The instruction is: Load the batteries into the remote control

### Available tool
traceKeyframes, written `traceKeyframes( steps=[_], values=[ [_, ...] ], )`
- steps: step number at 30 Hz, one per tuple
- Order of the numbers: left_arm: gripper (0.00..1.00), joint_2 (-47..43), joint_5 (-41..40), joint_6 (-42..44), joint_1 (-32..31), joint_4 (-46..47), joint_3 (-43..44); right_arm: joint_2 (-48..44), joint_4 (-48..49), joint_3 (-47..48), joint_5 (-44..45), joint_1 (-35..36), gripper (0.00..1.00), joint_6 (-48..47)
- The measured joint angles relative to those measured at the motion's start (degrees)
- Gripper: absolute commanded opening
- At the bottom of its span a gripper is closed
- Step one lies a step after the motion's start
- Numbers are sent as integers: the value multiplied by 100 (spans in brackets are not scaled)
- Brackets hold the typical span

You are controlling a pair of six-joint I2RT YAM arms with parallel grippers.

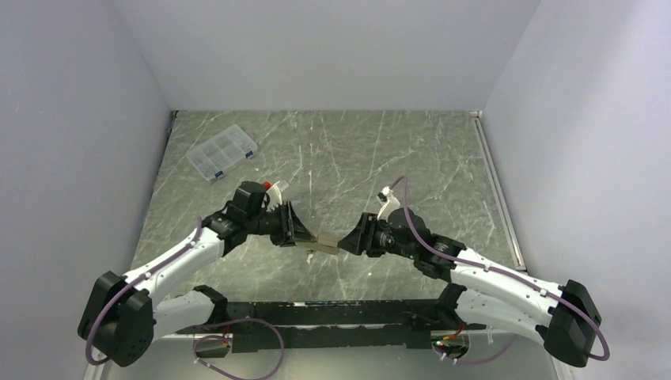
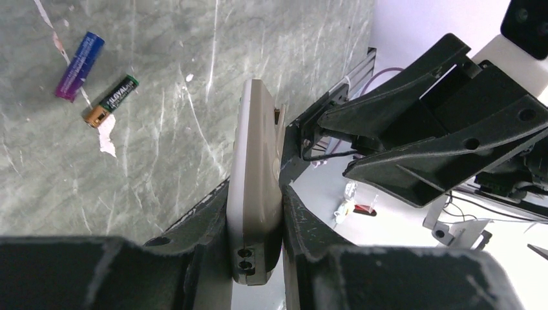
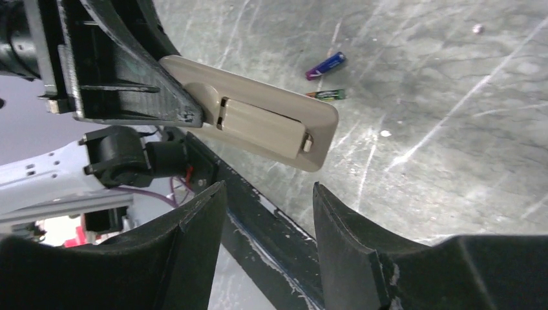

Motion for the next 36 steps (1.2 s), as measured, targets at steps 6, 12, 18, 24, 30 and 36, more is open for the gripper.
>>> traceKeyframes(
  steps=[6,12,18,24,30,36],
  values=[
    [0,422,-267,267,0,-114,310,31,-343,20,352,-7,54,-181],
    [0,881,-590,599,-7,-518,866,28,-734,72,756,-7,55,-391],
    [0,1392,-1213,1091,-146,-1287,1856,-31,-1025,94,1119,-7,55,-573],
    [0,1906,-1799,1491,-367,-1849,2643,-79,-1231,94,1373,-7,55,-680],
    [0,2472,-2553,1790,-741,-2546,3244,-136,-1292,94,1515,-7,56,-734],
    [0,2879,-3281,1976,-1187,-3134,3853,-190,-1364,92,1587,-7,56,-763]
  ],
)
